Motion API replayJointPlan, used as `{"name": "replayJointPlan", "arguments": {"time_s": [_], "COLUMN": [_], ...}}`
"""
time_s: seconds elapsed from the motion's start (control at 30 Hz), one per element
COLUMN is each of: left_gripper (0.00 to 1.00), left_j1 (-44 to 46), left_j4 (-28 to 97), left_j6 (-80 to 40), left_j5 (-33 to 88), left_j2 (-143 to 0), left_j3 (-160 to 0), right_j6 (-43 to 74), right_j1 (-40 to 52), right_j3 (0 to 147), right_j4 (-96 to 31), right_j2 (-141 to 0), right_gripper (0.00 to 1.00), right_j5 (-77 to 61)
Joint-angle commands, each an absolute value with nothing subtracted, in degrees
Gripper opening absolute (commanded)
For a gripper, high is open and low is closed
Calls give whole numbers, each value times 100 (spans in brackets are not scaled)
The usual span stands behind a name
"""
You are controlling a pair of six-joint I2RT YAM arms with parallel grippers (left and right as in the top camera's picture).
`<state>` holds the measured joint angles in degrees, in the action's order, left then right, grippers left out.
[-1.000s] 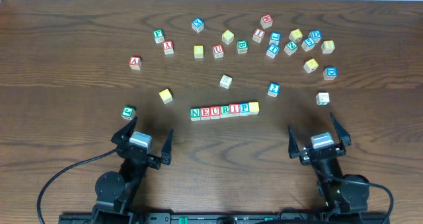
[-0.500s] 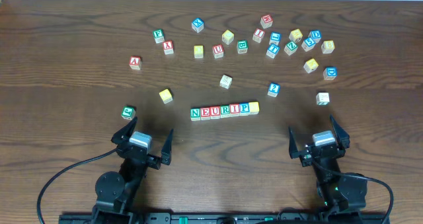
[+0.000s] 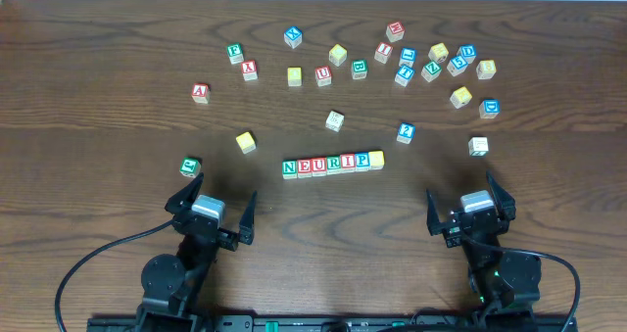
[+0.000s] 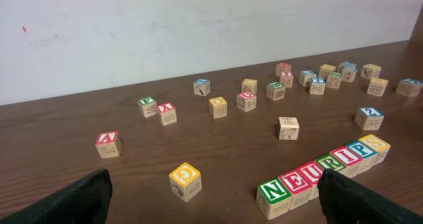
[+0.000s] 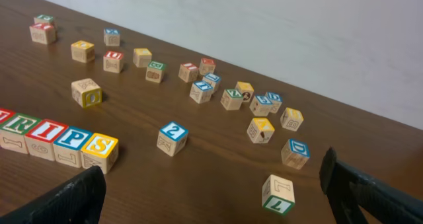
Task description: Spell out NEURIPS
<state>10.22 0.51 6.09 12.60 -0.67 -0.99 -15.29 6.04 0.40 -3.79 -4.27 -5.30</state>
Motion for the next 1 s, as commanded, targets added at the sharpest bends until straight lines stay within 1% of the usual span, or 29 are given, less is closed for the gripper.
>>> {"name": "replayJointPlan", "arguments": {"time_s": [0.0,0.23,0.97], "left_gripper": [98,98,98], "left_j1": [993,993,993], "left_j4": [274,274,274], "left_j6": [661,661,661], "left_j5": [1435,1435,1437], "left_j2": [-21,-21,-21], "left_j3": [-23,-23,-23], "right_j6": [-1288,-1227,-1225], "right_j1": [567,565,567], "right_j3": [32,32,32], "right_j4": [-414,-405,-403], "right_j2": [-432,-10,-27], "right_gripper": [99,99,99], "right_j5": [-484,-478,-464]}}
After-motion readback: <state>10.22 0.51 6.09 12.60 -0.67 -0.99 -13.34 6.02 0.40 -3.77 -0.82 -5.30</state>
